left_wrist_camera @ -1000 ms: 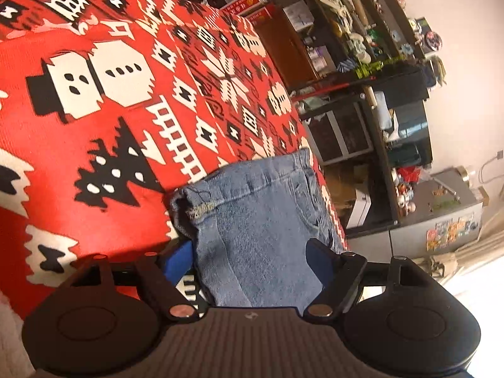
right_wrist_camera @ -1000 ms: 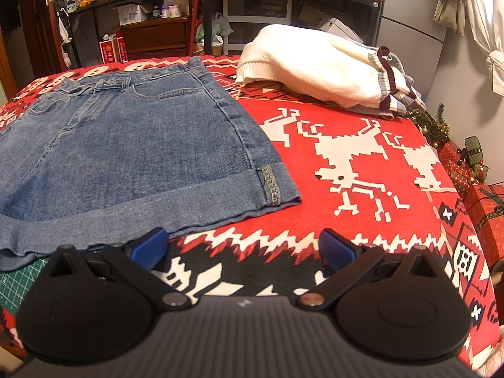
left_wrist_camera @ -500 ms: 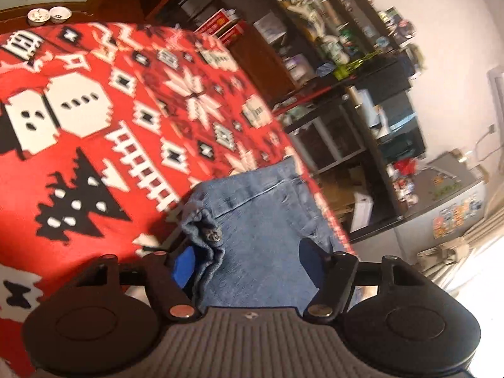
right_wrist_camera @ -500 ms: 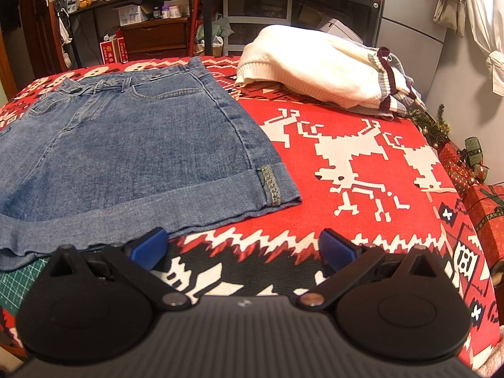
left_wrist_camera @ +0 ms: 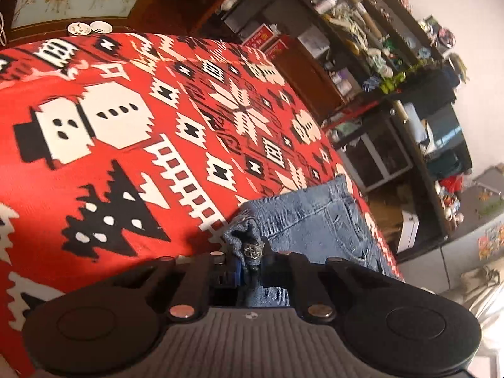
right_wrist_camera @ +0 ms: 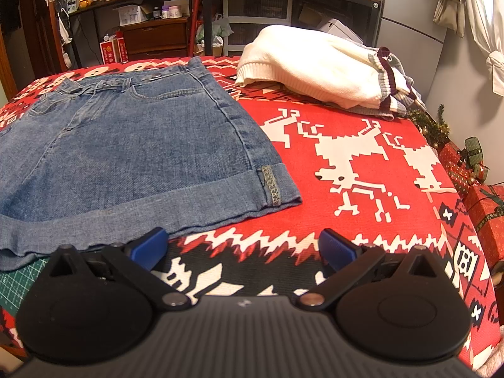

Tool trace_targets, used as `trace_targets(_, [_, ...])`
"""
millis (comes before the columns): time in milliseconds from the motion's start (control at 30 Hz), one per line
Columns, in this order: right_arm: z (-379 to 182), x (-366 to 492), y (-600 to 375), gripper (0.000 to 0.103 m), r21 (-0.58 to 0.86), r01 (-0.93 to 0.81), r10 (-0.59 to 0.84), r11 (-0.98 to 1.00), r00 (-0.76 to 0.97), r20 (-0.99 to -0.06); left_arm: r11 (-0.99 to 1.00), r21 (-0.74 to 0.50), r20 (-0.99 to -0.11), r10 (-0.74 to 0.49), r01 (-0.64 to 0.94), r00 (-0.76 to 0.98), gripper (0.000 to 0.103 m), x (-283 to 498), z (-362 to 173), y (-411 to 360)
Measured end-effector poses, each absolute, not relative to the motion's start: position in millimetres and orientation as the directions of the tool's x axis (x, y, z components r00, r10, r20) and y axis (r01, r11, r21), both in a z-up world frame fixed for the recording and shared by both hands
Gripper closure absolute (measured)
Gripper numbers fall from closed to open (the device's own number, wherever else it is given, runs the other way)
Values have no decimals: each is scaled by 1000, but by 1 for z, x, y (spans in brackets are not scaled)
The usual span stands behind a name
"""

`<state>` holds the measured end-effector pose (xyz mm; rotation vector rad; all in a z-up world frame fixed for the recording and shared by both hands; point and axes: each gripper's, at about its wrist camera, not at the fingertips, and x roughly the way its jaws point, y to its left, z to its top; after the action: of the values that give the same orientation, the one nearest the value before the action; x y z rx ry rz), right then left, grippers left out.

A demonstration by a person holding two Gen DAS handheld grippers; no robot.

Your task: Fold clothes

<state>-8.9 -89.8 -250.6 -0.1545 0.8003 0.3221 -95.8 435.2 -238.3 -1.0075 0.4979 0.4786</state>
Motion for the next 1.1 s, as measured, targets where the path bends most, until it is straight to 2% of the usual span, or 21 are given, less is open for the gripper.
trace_targets(400, [-241, -4, -85, 0, -66, -356, 192, 932, 641, -743, 446, -672, -550, 235, -592, 801, 94, -111, -215, 442])
trace_targets(700, [-214, 3, -101, 0, -10, -319, 218, 948, 671, -709, 443, -632, -537, 342, -636, 771, 95, -127, -196, 473])
trace_targets(867, [-213, 3, -102, 0, -4, -318, 223, 948, 673, -705, 612, -537, -510, 313, -581, 801, 95, -118, -168, 462])
trace_targets(967, [-213, 3, -101, 0, -4, -320, 224, 947, 674, -704, 720, -473, -461, 288, -507, 839, 95, -110, -144, 440])
trace_targets(1100, [-212, 1, -99, 0, -9, -328, 229, 945, 677, -700, 819, -448, -377, 191, -359, 906, 95, -98, -112, 400])
